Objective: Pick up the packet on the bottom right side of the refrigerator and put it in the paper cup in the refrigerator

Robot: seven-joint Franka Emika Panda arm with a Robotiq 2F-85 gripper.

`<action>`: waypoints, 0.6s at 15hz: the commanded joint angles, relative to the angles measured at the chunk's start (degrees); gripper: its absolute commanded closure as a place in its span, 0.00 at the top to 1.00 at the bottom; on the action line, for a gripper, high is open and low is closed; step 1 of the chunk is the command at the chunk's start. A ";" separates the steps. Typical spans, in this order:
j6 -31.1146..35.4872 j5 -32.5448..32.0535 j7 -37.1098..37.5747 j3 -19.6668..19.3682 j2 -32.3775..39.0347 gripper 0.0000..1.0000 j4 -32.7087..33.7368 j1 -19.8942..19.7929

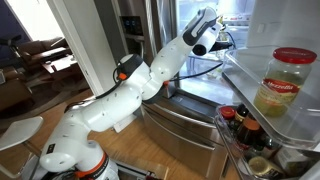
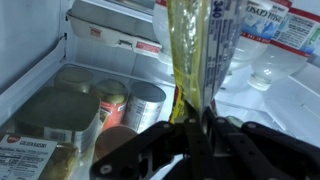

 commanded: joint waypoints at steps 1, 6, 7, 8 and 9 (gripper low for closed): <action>0.87 0.31 -1.17 1.14 1.10 0.02 2.61 1.42; 2.57 0.16 -0.55 0.37 0.94 0.02 1.87 1.65; 3.03 -0.16 -0.94 0.19 0.99 0.02 2.14 1.93; 3.48 -0.25 -0.84 -0.06 0.92 0.02 1.93 1.94; 4.08 -0.35 -0.83 -0.22 0.94 0.02 2.09 2.14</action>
